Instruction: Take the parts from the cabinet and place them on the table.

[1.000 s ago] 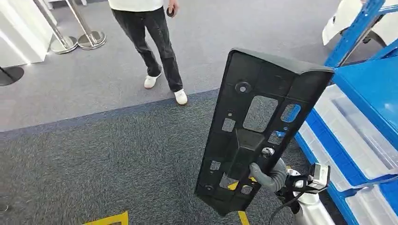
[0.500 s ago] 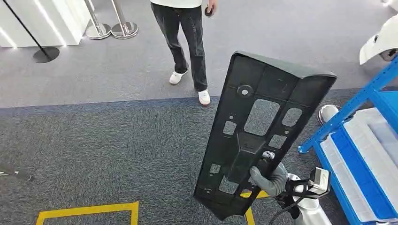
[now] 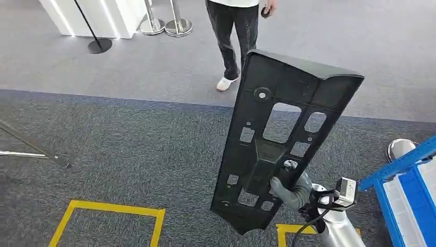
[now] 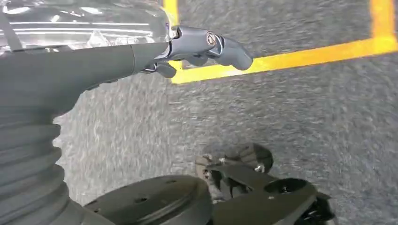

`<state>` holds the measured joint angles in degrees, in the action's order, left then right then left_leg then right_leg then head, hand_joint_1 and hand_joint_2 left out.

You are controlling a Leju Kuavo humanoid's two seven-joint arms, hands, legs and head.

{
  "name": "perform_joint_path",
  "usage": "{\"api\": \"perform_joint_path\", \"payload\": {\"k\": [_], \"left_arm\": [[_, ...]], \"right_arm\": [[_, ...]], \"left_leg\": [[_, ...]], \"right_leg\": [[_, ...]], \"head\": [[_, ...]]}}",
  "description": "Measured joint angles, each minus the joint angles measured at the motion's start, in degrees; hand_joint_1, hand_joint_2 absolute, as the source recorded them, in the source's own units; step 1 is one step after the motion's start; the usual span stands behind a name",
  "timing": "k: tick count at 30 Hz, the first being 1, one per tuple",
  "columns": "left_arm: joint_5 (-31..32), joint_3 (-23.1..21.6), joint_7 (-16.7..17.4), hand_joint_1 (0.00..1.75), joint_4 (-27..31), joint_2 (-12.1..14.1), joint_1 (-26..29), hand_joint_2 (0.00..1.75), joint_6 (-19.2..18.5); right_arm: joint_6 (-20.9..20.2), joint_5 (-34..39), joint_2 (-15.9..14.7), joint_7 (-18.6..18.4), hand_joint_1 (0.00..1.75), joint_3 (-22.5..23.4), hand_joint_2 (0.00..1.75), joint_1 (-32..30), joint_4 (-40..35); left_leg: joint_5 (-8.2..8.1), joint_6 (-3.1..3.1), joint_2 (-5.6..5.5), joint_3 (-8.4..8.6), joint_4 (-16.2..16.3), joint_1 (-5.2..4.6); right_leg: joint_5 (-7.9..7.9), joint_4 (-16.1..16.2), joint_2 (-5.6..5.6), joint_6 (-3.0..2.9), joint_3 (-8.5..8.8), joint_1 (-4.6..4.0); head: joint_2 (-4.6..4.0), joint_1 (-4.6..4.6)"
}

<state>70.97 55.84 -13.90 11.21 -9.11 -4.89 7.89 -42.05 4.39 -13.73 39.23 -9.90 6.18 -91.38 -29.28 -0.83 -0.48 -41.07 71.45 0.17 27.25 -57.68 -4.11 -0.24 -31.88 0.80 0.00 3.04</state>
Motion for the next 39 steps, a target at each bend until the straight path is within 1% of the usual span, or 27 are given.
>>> {"api": "perform_joint_path", "payload": {"k": [1, 2, 3, 7, 8, 9, 10, 12, 13, 14, 15, 16, 17, 18, 19, 22, 23, 25, 26, 28, 29, 31, 32, 33, 34, 38, 39], "left_arm": [[0.3, 0.0, 0.5, 0.0, 0.0, 0.0, 0.1, 1.75, 0.0], [0.5, 0.0, 1.1, 0.0, 0.0, 0.0, 0.1, 1.75, 0.0], [0.7, 0.0, 1.5, 0.0, 0.0, 0.0, 0.0, 1.75, -0.1], [1.4, 0.0, 3.0, 0.0, 0.0, 0.0, 0.6, 1.75, -0.5], [1.6, -0.1, 3.1, 0.0, 0.0, -0.1, 0.6, 1.75, -0.6], [1.7, -0.1, 3.1, 0.0, 0.0, -0.2, 0.6, 1.75, -0.6], [1.7, -0.1, 3.1, 0.0, 0.0, -0.2, 0.3, 1.75, -0.6], [1.9, -0.2, 3.1, 0.0, 0.0, -0.3, 0.2, 1.75, -0.8], [1.9, -0.2, 3.0, 0.0, 0.0, -0.3, 0.2, 1.75, -0.8], [2.0, -0.2, 2.6, 0.0, 0.0, -0.3, 0.3, 1.75, -0.8], [1.8, -0.2, 2.2, 0.0, 0.0, -0.4, 0.4, 1.75, -0.6], [1.6, -0.2, 1.6, 0.0, 0.0, -0.4, 0.3, 1.75, -0.5], [1.2, -0.2, 1.2, 0.0, 0.0, -0.6, 0.3, 1.75, -0.2], [0.9, -0.2, 0.8, 0.0, 0.0, -0.7, 0.3, 1.75, 0.0], [0.5, -0.1, 0.7, 0.0, 0.0, -0.7, 0.0, 1.75, 0.4], [0.2, 0.0, 1.4, 0.0, 0.0, -0.9, 0.3, 1.75, 1.2], [0.2, 0.0, 1.9, 0.0, 0.0, -0.9, 0.3, 1.75, 1.5], [0.3, 0.0, 2.1, 0.0, 0.0, -1.1, 0.2, 1.75, 1.8], [0.3, 0.0, 2.0, 0.0, 0.0, -1.1, 0.1, 1.75, 1.8], [0.3, 0.0, 1.3, 0.0, 0.0, -1.1, -0.1, 1.75, 1.8], [0.4, 0.0, 0.9, 0.0, 0.0, -1.1, -0.1, 1.75, 1.8], [0.5, 0.0, 0.5, 0.0, 0.0, -1.1, 0.1, 1.75, 1.8], [0.7, 0.0, 0.3, 0.0, 0.0, -1.1, 0.2, 1.75, 1.9], [0.7, 0.0, 0.2, 0.0, 0.0, -1.1, 0.2, 1.75, 1.9], [0.9, 0.0, 0.0, 0.0, 0.0, -1.0, 0.0, 1.75, 1.9], [1.2, 0.0, 0.0, 0.0, 0.0, -1.0, 0.2, 1.75, 1.9], [1.3, 0.0, 0.1, 0.0, 0.0, -1.0, 0.3, 1.75, 1.8]], "right_arm": [[0.1, 0.0, 0.0, 0.0, 1.75, 0.0, 1.75, -0.2, 0.0], [0.2, 0.0, 0.0, 0.0, 1.75, -0.1, 1.75, -0.4, 0.0], [0.4, 0.0, 0.0, 0.0, 1.75, -0.1, 1.75, -0.7, -0.1], [1.7, 0.0, 0.0, 0.0, 1.75, -0.1, 1.75, -1.9, -0.9], [2.0, 0.0, 0.0, 0.0, 1.75, -0.1, 1.75, -2.0, -1.2], [2.1, -0.1, 0.1, 0.0, 1.75, 0.0, 1.75, -2.1, -1.4], [2.1, -0.1, 0.3, 0.0, 1.75, 0.1, 1.75, -2.4, -1.5], [2.3, -0.2, 0.3, 0.0, 1.75, 0.2, 1.75, -3.3, -1.5], [2.4, -0.2, 0.3, 0.0, 1.75, 0.2, 1.75, -3.6, -1.5], [2.6, -0.2, 0.3, 0.0, 1.75, 0.3, 1.75, -3.9, -1.5], [2.8, -0.3, 0.3, 0.0, 1.75, 0.4, 1.75, -4.2, -1.8], [2.9, -0.3, 0.3, 0.0, 1.75, 0.7, 1.75, -4.3, -2.1], [2.9, -0.3, 0.3, 0.0, 1.75, 0.8, 1.75, -4.3, -2.4], [2.7, -0.3, 0.3, 0.0, 1.75, 0.9, 1.75, -4.2, -2.4], [2.3, -0.4, 0.4, 0.0, 1.75, 0.9, 1.75, -4.2, -2.3], [2.0, -1.2, 0.4, 0.0, 1.75, 0.7, 1.75, -3.5, -2.1], [2.0, -1.4, 0.4, 0.0, 1.75, 0.5, 1.75, -3.1, -2.1], [2.1, -1.4, 0.4, 0.0, 1.75, 0.3, 1.75, -2.8, -2.0], [2.2, -1.3, 0.3, 0.0, 1.75, 0.3, 1.75, -2.9, -2.0], [2.3, -1.2, 0.3, 0.0, 1.75, 0.3, 1.75, -3.2, -2.1], [2.4, -1.2, 0.3, 0.0, 1.75, 0.3, 1.75, -3.4, -2.1], [2.6, -1.0, 0.3, 0.0, 1.75, 0.3, 1.75, -3.5, -2.4], [2.8, -1.0, 0.3, 0.0, 1.75, 0.3, 1.75, -3.6, -2.6], [3.0, -1.0, 0.3, 0.0, 1.75, 0.3, 1.75, -3.7, -3.0], [3.1, -1.0, 0.3, 0.0, 1.75, 0.3, 1.75, -3.8, -3.2], [3.2, -1.1, 0.3, 0.0, 1.75, 0.3, 1.75, -4.2, -4.1], [3.3, -1.0, 0.4, 0.0, 1.75, 0.3, 1.75, -4.3, -4.4]], "left_leg": [[2.74, 0.21, 0.68, 3.16, -5.8, -0.03], [4.69, 0.63, 2.54, 6.22, -11.2, -0.19], [3.75, 1.22, 4.11, 7.02, -13.0, -1.06], [4.25, 2.72, 1.6, 6.9, -13.6, -1.01], [4.61, 2.94, 1.15, 7.4, -14.1, -0.62], [4.75, 3.3, 0.67, 7.56, -14.3, -0.5], [4.81, 3.48, 0.09, 7.53, -14.3, -0.51], [4.81, 3.66, -1.29, 7.5, -14.3, -0.57], [4.81, 3.66, -2.02, 7.51, -14.2, -0.57], [4.8, 3.64, -2.76, 7.57, -14.1, -0.56], [4.74, 3.56, -3.57, 7.58, -13.9, -0.52], [4.62, 3.38, -4.33, 7.59, -13.7, -0.49], [4.41, 3.09, -5.08, 7.57, -13.3, -0.47], [4.26, 2.83, -5.57, 7.29, -13.0, -0.32], [4.13, 2.44, -6.19, 6.75, -12.4, -0.65], [4.68, 1.27, -7.88, 6.03, -13.0, -0.21], [4.5, 1.0, -7.95, 6.09, -12.7, -0.13], [1.12, 0.53, -2.24, 4.04, -8.0, -0.48], [-1.46, 0.27, -0.84, 1.73, -3.2, -0.36], [-4.66, 0.0, -0.06, -2.13, 5.1, -0.17], [-4.14, 0.01, 0.04, -2.14, 5.4, -0.13], [-0.11, 0.2, 0.33, 2.0, -1.7, -0.12], [2.23, 0.5, 1.27, 5.19, -7.4, -0.19], [3.38, 1.0, 3.63, 7.85, -12.2, -0.47], [2.69, 1.47, 4.13, 8.04, -13.2, -1.19], [3.25, 2.75, 1.7, 8.29, -14.0, -1.03], [3.6, 3.01, 1.1, 8.87, -14.5, -0.68]], "right_leg": [[0.19, 0.0, -0.78, 0.14, 0.27, -0.02], [0.43, 0.0, -1.44, 0.31, 0.62, -0.06], [0.68, -0.1, -1.92, 0.68, 0.71, -0.49], [0.9, 0.1, -3.84, 1.78, 1.25, -0.48], [1.33, -0.1, -2.86, 2.08, 1.14, -0.33], [3.0, -2.4, 0.77, 2.09, 0.34, -0.1], [5.33, -6.8, 2.83, 2.07, -1.79, -0.06], [8.71, -15.8, 3.78, 2.25, -6.48, -0.01], [8.79, -18.0, 3.81, 2.32, -7.83, 0.0], [7.41, -17.3, 3.82, 2.36, -7.89, 0.09], [4.83, -14.0, 3.87, 2.39, -6.63, 0.28], [2.16, -9.5, 4.17, 2.41, -4.67, 0.49], [-0.6, -4.0, 5.46, 2.46, -2.15, 0.81], [0.12, -1.9, 8.62, 2.46, -1.08, 1.25], [-0.08, -0.9, 9.27, 2.4, -1.16, 0.99], [-0.22, -1.2, 7.49, 1.47, -1.17, 0.52], [-0.5, -0.5, 6.51, 0.92, -0.97, 1.08], [-0.52, -0.1, 4.94, 0.22, -0.62, 0.73], [-0.45, -0.2, 3.95, 0.13, -0.62, 0.53], [-0.35, -0.2, 2.0, 0.01, -0.65, 0.31], [-0.3, -0.2, 1.16, 0.03, -0.61, 0.28], [-0.11, -0.2, -0.16, 0.14, -0.37, 0.27], [0.01, -0.2, -0.67, 0.28, -0.15, 0.26], [0.13, -0.2, -1.12, 0.44, 0.07, 0.2], [0.3, -0.3, -1.64, 0.78, 0.07, -0.19], [0.5, 0.0, -3.46, 2.04, 0.79, -0.14], [1.22, -0.9, -1.27, 2.34, 0.77, 0.38]], "head": [[0.0, 0.0], [0.0, 0.0], [0.0, 0.0], [0.0, 0.0], [0.0, 0.0], [0.0, 0.02], [0.0, -0.07], [0.0, -0.04], [0.0, -0.04], [0.0, -0.04], [0.0, -0.04], [0.0, -0.04], [0.0, -0.04], [0.0, -0.04], [0.0, -0.02], [0.0, -0.02], [0.0, -0.02], [0.0, 0.0], [0.0, 0.0], [0.0, 0.0], [0.0, 0.0], [0.0, 0.0], [0.0, 0.0], [0.0, 0.0], [0.0, 0.0], [0.0, 0.0], [0.0, -0.02]]}}
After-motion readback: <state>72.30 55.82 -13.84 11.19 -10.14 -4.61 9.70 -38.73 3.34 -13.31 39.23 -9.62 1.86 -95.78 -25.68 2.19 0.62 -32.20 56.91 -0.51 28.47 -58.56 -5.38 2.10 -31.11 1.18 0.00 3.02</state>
